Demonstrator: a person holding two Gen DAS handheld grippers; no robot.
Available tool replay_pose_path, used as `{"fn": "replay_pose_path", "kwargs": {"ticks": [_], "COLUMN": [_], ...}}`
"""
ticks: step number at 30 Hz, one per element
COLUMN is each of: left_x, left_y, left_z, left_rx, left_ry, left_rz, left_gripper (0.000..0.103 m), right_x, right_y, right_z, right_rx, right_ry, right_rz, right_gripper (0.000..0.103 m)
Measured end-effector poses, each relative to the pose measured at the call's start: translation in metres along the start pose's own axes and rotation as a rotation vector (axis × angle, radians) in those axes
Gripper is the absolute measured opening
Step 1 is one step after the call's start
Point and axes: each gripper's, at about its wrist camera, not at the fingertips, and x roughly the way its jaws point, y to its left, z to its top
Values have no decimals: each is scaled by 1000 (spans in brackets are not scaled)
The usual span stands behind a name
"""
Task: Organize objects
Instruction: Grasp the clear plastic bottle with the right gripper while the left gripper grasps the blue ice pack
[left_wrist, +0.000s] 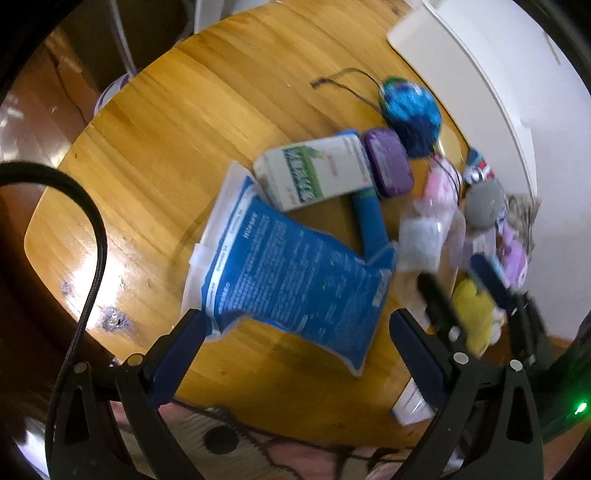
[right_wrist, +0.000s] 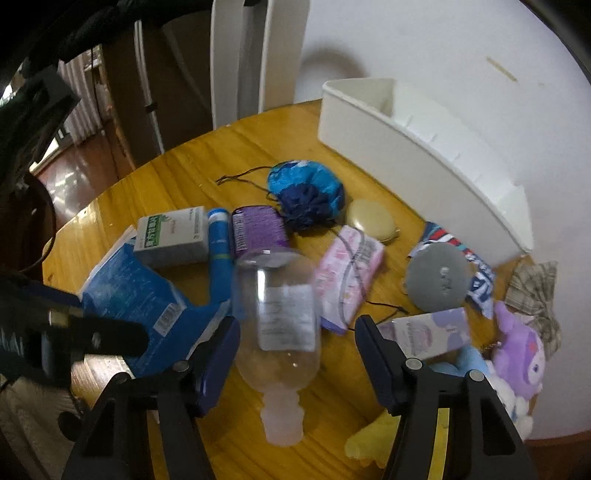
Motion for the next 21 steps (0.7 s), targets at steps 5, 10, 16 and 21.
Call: {"fn": "replay_pose_path", "kwargs": {"ticks": [5,10,16,21], "left_x": [5,2,9,13], "left_y": [6,6,0,-1], "left_z": [12,21,26,29], "left_rx": [-68,-106,-123,-106], "left_ry": [-15,-49,-65,-106], "left_rz": [19,23,48,69], "left_gripper": [99,99,100,102], "right_x": [12,21,21,21], "right_y": [1,5,1,0], "right_z": [2,1,-1,-2], "right_rx": [7,17,64,87], "right_ry": [32,56,61,61], "right_rz": [45,62,83,95], "right_gripper": [61,57,56,56]}}
